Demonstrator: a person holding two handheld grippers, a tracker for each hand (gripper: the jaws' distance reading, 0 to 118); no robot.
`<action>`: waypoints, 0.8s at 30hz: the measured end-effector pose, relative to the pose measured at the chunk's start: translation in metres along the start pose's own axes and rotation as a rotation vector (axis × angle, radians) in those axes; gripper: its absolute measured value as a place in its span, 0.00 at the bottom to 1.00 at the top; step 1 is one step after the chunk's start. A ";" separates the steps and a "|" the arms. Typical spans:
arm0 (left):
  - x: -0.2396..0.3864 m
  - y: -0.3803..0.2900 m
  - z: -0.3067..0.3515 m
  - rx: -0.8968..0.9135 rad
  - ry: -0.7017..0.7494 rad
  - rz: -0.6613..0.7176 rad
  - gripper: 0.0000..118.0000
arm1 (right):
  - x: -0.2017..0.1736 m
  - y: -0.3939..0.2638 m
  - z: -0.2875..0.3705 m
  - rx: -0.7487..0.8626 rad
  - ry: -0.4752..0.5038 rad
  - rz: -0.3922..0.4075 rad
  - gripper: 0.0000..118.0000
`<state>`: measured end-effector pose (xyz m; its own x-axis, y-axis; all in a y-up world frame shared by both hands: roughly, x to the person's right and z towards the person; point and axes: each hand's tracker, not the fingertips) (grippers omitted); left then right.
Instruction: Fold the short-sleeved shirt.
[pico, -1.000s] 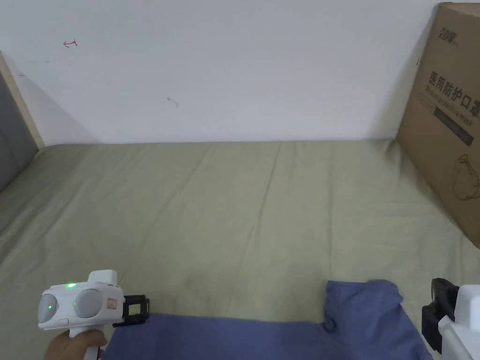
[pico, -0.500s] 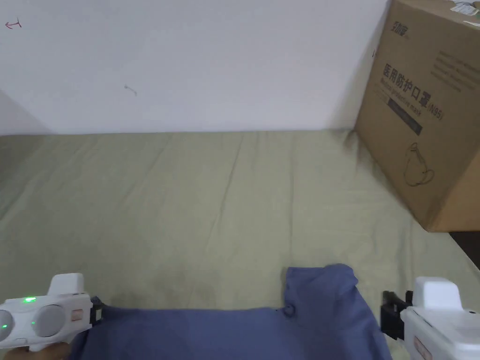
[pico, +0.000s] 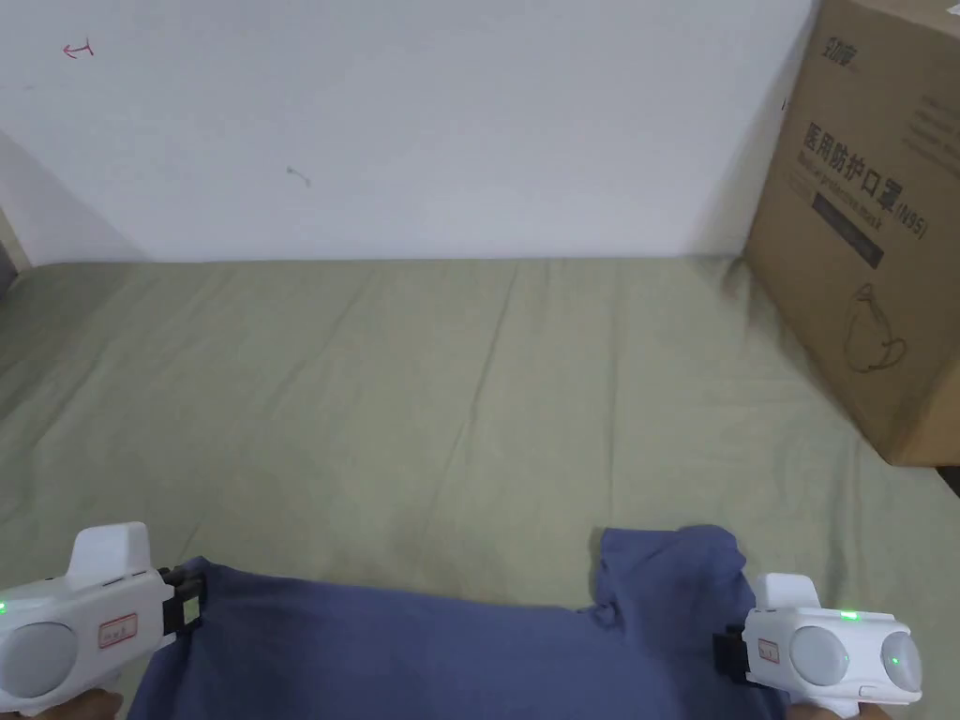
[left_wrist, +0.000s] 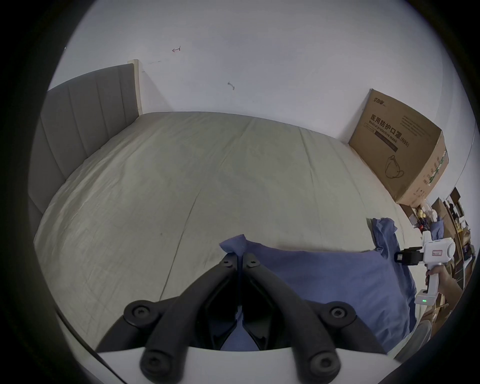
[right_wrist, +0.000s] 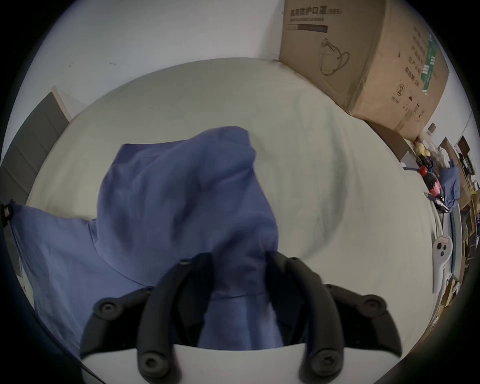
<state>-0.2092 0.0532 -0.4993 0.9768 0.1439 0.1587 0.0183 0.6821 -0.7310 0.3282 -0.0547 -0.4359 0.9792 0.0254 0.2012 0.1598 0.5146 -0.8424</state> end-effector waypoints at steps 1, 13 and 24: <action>-0.005 0.000 -0.005 -0.003 0.000 0.001 0.00 | -0.005 0.000 0.003 0.001 -0.006 0.023 0.02; -0.009 0.000 0.054 0.080 -0.004 0.062 0.00 | -0.011 0.004 0.148 0.331 0.001 0.102 0.02; -0.010 0.084 0.180 0.370 0.060 0.046 0.00 | -0.017 0.076 0.321 0.760 0.071 0.129 0.02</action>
<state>-0.2556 0.2385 -0.4431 0.9858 0.1456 0.0839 -0.0935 0.8902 -0.4459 0.2832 0.2591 -0.3433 0.9940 0.0830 0.0706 -0.0604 0.9589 -0.2771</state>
